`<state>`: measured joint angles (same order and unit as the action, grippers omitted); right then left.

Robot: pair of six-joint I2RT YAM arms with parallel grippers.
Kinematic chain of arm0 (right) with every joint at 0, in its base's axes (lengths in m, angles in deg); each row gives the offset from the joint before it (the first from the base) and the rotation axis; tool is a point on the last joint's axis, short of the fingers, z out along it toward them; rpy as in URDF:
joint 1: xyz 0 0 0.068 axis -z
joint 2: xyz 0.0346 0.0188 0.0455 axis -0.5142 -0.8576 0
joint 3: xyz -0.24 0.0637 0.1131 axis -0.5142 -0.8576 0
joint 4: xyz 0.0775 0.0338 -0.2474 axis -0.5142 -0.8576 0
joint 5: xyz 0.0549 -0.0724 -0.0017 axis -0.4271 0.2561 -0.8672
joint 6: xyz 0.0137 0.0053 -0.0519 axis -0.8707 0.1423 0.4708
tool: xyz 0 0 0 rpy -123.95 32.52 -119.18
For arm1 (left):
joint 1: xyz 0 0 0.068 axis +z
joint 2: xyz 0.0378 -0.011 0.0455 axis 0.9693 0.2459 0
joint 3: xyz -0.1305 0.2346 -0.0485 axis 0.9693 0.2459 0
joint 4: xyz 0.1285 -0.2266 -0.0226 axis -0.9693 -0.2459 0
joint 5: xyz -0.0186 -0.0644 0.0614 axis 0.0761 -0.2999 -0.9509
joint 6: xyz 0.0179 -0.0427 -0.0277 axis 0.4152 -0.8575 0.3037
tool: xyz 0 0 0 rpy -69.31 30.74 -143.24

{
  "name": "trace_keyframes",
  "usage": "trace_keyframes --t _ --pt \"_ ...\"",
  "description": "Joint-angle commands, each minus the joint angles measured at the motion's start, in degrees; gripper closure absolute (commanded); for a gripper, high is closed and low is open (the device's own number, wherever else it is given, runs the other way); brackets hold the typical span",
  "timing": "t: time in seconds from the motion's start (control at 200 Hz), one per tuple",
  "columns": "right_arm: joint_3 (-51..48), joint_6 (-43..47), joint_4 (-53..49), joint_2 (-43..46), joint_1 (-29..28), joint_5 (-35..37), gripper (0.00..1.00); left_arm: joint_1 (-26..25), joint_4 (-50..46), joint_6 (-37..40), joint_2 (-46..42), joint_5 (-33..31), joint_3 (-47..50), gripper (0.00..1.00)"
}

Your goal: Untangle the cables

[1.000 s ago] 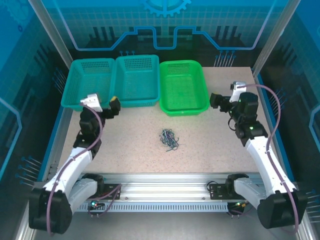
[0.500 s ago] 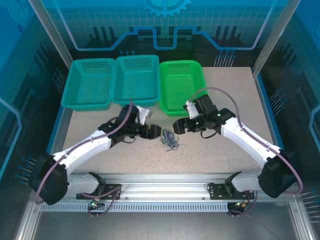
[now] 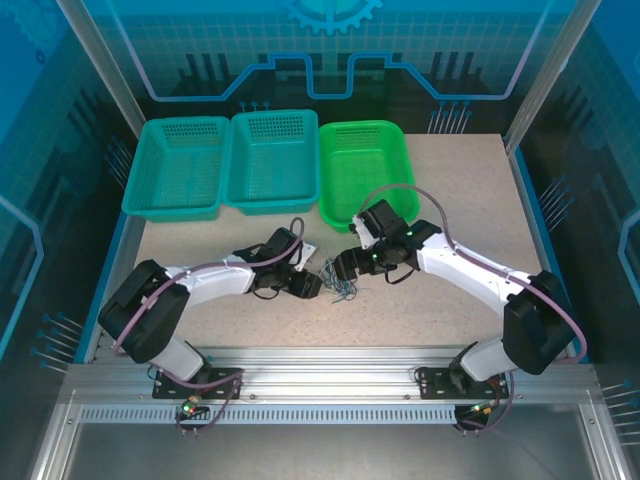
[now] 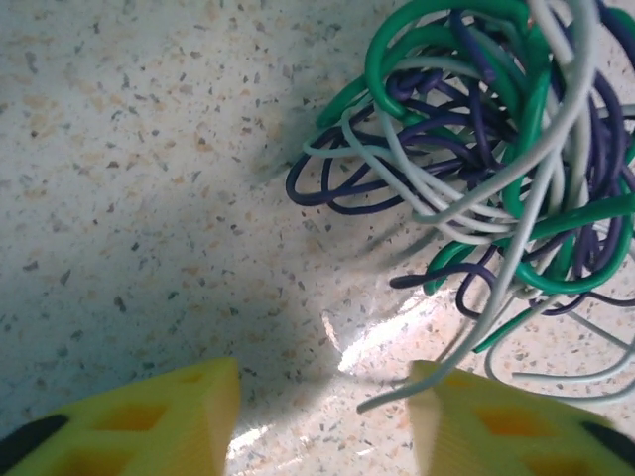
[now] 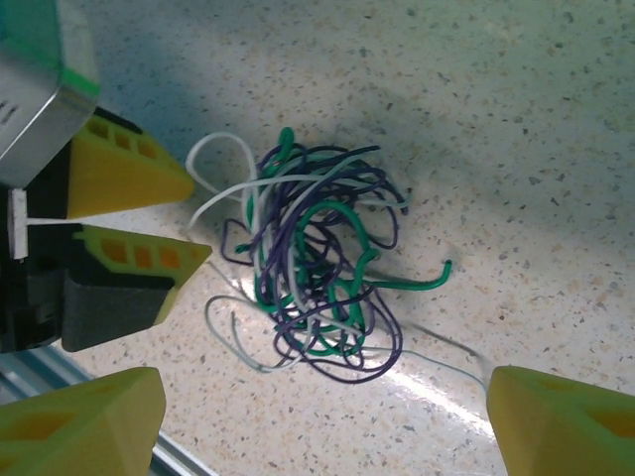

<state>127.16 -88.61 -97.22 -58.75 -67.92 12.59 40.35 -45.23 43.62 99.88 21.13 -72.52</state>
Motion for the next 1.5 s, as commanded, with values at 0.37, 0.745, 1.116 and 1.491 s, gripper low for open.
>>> trace_keyframes --t 0.37,0.745,1.116,1.491 --pt "2.1 -7.0 8.7 -12.8 -6.5 8.0 0.29 -0.2 6.1 0.3 0.3 1.6 0.2 1.00" --pt "-10.9 -15.5 7.7 -3.3 -1.4 27.6 0.77 9.5 1.5 -9.6 -22.4 -6.8 5.6 1.00" --pt "-18.6 -14.8 6.6 5.2 4.0 22.1 0.73 14.5 -1.9 -11.2 -24.1 -1.4 6.0 1.00" --pt "-16.5 0.3 8.3 18.1 4.8 8.9 0.33 12.1 0.4 -10.2 -22.6 3.5 7.2 1.00"
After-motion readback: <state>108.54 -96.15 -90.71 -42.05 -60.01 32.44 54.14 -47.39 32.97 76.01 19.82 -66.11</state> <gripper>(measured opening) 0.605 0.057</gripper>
